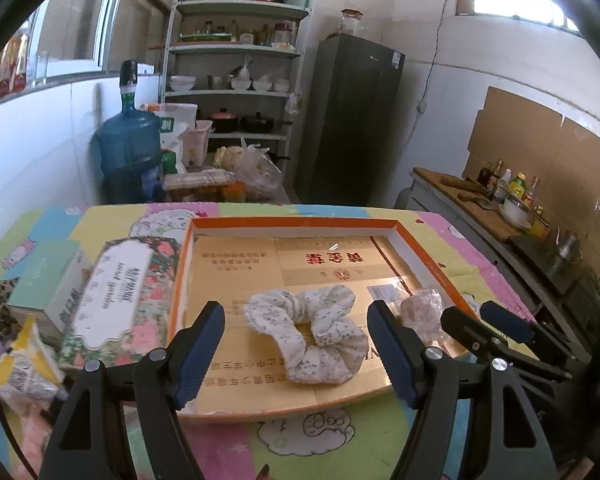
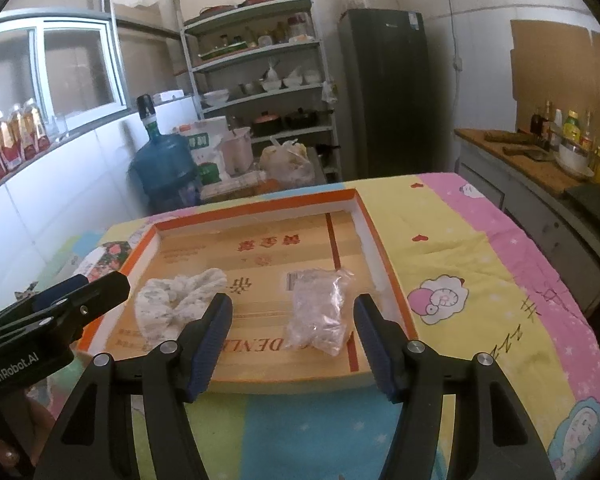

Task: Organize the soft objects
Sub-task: 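Withdraw the left gripper from the box back toward the pile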

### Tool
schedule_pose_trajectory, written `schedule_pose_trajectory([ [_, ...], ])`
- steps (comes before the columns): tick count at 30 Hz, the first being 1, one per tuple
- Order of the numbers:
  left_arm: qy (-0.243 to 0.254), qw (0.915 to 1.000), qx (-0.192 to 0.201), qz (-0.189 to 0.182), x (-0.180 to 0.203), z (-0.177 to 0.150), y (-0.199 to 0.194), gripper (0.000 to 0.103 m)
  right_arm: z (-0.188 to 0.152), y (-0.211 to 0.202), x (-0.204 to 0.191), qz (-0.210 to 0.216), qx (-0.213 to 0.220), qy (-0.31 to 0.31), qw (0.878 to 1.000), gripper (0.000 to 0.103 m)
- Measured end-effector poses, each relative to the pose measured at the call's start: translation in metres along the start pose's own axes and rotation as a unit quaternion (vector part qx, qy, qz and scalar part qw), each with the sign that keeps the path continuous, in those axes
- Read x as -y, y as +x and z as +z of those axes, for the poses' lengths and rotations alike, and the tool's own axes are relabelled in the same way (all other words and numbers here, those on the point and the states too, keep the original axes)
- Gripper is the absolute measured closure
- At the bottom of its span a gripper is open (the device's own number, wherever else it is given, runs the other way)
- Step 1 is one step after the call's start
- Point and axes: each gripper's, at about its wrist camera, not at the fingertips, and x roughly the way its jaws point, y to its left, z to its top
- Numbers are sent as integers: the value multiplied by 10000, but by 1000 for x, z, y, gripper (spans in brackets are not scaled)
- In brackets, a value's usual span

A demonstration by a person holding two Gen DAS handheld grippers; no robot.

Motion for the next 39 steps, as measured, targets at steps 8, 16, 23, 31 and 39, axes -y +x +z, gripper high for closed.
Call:
schedule_pose_trajectory([
  [8, 17, 10000, 29, 67, -11, -6, -23, 30, -2, -17, -21, 60, 95, -98, 9999, 38],
  [16, 25, 9998, 56, 189, -28, -13, -44, 30, -8, -33, -46, 117, 157, -203, 9996, 38],
  [23, -34, 9994, 57, 325, -51, -21, -61, 30, -16, -40, -72, 233, 141, -278, 9992, 38],
  [31, -79, 9986, 92, 519, -84, -32, -82, 30, -29, -41, -111, 417, 68, -386, 9984, 38],
  [39, -97, 9983, -2, 578, -115, -45, -96, 30, -44, -39, -149, 536, -48, -486, 9974, 38],
])
